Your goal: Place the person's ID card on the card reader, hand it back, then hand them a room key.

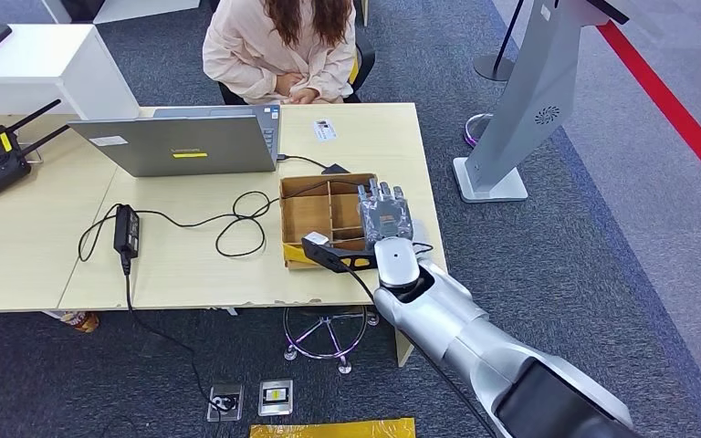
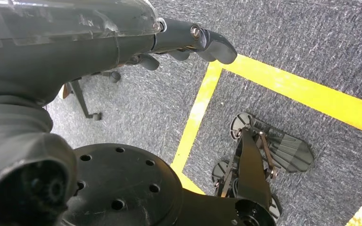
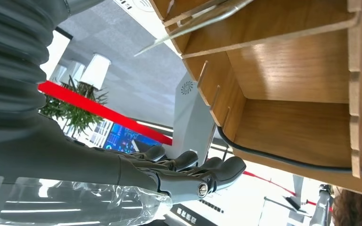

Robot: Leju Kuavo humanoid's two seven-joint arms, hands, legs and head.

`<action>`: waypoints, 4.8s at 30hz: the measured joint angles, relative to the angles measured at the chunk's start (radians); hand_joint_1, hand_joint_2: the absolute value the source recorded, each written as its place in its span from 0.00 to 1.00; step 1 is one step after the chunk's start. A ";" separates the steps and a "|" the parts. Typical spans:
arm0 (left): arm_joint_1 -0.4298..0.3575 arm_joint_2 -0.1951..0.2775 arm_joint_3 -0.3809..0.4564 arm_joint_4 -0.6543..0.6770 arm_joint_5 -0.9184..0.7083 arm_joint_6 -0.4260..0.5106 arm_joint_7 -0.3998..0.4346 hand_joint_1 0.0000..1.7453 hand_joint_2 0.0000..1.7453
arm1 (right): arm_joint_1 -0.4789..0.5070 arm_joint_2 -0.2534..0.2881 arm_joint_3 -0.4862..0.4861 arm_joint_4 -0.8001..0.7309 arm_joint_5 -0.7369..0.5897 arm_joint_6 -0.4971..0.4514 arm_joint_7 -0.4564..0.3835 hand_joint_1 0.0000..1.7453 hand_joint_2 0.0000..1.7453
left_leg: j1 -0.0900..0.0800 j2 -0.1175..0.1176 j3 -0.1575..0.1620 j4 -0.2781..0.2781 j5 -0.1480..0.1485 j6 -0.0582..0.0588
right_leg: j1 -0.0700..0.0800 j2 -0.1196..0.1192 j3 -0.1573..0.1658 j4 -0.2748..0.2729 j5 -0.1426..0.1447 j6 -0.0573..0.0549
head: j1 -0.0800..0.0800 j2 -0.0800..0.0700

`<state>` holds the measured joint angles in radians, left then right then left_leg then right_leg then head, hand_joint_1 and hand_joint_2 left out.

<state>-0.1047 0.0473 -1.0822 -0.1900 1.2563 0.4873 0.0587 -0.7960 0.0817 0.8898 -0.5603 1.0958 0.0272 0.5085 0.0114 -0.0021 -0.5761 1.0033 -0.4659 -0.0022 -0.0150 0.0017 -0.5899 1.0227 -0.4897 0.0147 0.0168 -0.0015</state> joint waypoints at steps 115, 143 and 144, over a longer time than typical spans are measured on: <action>0.000 0.001 0.000 0.000 0.022 0.021 -0.003 0.00 0.00 | -0.066 -0.033 0.029 -0.315 0.000 0.061 0.012 1.00 1.00 | 0.000 0.000 0.000 0.000 0.000 0.000 | 0.000 0.000 0.000 0.000 0.000 0.000 | 0.000 0.000; 0.000 -0.011 0.000 -0.001 0.043 0.033 -0.014 0.00 0.00 | -0.190 -0.057 0.020 -0.205 -0.097 0.029 0.087 1.00 1.00 | 0.000 0.000 -0.001 0.000 0.000 0.000 | 0.000 0.000 -0.001 0.000 0.000 0.000 | 0.000 0.000; 0.000 -0.012 0.000 -0.001 0.043 0.035 -0.014 0.00 0.00 | -0.191 -0.057 0.020 -0.202 -0.097 0.029 0.088 1.00 1.00 | 0.000 0.000 -0.001 0.000 0.000 0.000 | 0.000 0.000 -0.001 0.000 0.000 0.000 | 0.000 0.000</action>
<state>-0.1051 0.0357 -1.0822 -0.1907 1.2990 0.5220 0.0446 -0.9867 0.0245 0.9099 -0.7626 0.9984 0.0559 0.5964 0.0116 -0.0019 -0.5768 1.0034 -0.4660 -0.0023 -0.0149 0.0017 -0.5905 1.0228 -0.4897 0.0146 0.0169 -0.0015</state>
